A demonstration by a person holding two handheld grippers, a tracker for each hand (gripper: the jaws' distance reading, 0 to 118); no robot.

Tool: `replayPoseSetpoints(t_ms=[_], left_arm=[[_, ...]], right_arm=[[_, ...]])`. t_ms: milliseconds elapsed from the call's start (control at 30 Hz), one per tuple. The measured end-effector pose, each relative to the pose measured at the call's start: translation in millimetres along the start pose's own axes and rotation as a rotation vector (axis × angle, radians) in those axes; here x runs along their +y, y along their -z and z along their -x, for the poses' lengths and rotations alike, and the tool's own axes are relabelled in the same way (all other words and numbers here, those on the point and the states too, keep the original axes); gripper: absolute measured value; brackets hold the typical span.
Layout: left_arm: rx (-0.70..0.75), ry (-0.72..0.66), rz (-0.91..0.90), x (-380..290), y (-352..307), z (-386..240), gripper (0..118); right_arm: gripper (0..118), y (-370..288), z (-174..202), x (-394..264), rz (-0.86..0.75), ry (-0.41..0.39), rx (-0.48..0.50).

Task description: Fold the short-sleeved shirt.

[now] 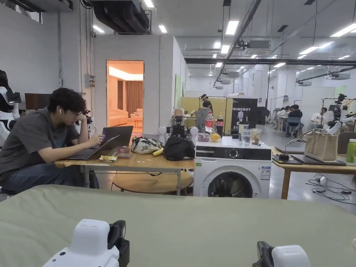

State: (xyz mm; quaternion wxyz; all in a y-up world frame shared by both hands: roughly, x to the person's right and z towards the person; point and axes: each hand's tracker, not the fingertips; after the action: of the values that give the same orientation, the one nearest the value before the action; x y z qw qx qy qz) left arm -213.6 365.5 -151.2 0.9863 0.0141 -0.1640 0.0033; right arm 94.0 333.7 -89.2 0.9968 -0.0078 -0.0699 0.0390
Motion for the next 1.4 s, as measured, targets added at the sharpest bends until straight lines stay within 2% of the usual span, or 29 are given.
replayPoseSetpoints(t_ms=[200,333,400,467,533,667,767,967,1000,1067,1133,1167,1400], left_arm=[[0.02,0.036,-0.007,1.7,-0.9,3.4,0],[0.049,0.002,0.005,4.6,-10.5,29.2,0],[0.092,0.04,0.01,6.0,-20.1,40.4,0],[0.089,0.037,0.019,7.7,-32.5,56.9,0],[0.15,0.033,0.024,8.0,-43.6,70.4,0],[0.2,0.027,0.076,11.1,-54.7,97.7,0],[0.215,0.037,0.087,4.7,-67.3,106.6,0],[0.193,0.013,0.182,-10.4,-65.0,128.5,0],[0.162,-0.003,0.242,-15.1,-60.6,133.6,5],[0.072,-0.06,0.363,-34.3,-45.7,148.7,42],[0.054,-0.114,0.464,-60.7,-28.2,159.9,81],[0.061,-0.134,0.532,-76.7,-18.7,164.4,85],[0.108,-0.146,0.849,-176.1,51.3,186.0,85]], right_arm=[[0,3.9,2.5,-1.2,0.024,0.027,0.016],[0,12.1,22.5,0.6,0.022,-0.003,0.05],[0,19.7,38.7,2.2,0.017,-0.007,0.096],[0,27.4,61.1,4.6,0.014,0.0,0.165],[0,32.0,82.4,5.5,0.002,0.001,0.216],[0,36.2,112.9,6.0,0.005,0.047,0.305],[0,39.0,126.6,2.9,0.009,0.019,0.327],[0,41.0,129.6,-3.1,0.044,0.029,0.368],[0,41.3,128.5,-5.4,0.055,0.025,0.373],[0,40.8,126.3,-12.4,0.08,0.017,0.369],[0,39.3,120.1,-20.1,0.103,0.028,0.371],[0,39.7,117.3,-25.2,0.117,0.036,0.371],[0,38.6,88.7,-51.9,0.184,0.019,0.322]])
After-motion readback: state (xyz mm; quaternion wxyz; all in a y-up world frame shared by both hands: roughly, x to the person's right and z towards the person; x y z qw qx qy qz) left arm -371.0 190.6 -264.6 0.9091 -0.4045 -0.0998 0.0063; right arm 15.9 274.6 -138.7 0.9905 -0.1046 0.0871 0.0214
